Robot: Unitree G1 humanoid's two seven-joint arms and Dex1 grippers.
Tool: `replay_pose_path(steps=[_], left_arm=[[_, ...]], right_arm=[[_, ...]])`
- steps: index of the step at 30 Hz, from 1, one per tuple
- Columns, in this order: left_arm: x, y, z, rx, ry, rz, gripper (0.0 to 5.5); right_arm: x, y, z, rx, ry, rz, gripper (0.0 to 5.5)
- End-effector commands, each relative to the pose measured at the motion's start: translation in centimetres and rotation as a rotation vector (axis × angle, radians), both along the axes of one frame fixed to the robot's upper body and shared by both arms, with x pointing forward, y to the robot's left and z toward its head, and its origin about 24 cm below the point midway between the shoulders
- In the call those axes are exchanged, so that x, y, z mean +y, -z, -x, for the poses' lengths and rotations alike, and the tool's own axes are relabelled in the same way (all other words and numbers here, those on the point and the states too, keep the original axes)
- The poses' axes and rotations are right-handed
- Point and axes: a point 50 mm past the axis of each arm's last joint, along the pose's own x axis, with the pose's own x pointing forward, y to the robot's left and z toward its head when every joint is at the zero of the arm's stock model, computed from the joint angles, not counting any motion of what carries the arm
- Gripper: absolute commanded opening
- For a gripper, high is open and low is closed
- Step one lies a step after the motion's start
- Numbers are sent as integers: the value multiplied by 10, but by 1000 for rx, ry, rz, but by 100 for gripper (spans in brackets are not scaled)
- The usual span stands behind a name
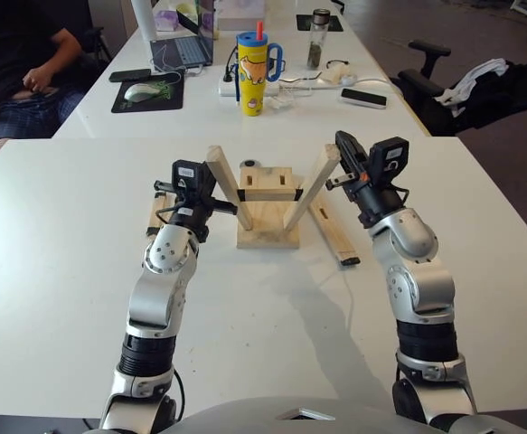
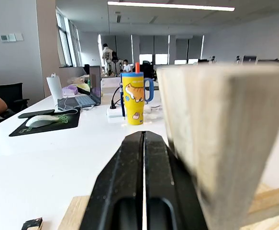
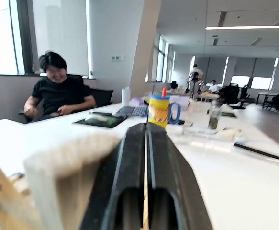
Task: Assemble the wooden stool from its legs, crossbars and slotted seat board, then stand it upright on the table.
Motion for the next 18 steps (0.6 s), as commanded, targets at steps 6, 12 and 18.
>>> replay_pose_path(steps=[6, 12, 18], left_arm=[[55, -26, -12, -129, -172, -15, 3], [86, -45, -29, -134, -85, -107, 3], [85, -30, -28, 119, 527, -474, 3]], right_arm=[[-25, 43, -5, 179, 45, 41, 0], [-36, 37, -20, 128, 68, 60, 0], [-32, 15, -34, 27, -67, 8, 0]])
